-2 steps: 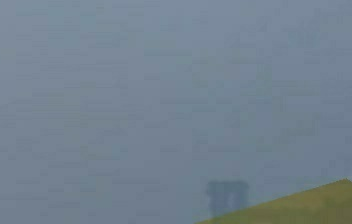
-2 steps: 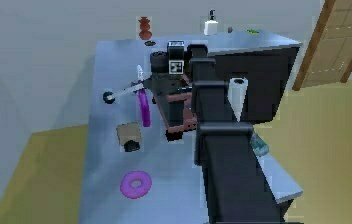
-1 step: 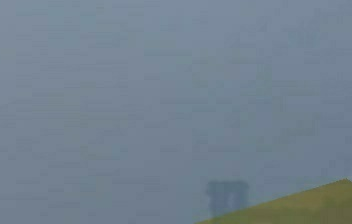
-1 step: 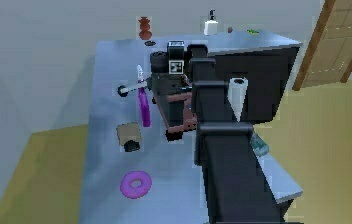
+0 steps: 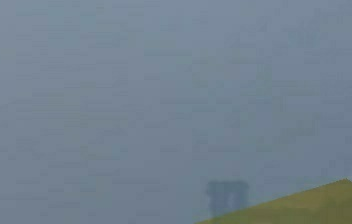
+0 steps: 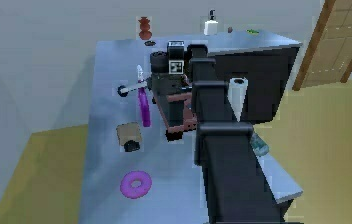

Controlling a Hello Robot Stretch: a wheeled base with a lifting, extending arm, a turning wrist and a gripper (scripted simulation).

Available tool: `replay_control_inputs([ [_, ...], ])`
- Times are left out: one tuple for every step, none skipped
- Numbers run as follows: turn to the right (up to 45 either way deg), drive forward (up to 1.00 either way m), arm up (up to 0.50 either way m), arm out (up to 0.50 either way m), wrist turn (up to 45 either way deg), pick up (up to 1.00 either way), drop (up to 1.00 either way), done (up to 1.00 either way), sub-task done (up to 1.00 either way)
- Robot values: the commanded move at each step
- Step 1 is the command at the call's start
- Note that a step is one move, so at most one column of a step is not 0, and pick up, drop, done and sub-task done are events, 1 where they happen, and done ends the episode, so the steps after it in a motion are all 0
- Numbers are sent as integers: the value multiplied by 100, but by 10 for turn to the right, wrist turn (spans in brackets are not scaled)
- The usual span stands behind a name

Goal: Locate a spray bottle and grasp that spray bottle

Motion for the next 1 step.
replay_control_inputs([
  [0, 0, 0, 0, 0, 0, 0, 100, 0],
])
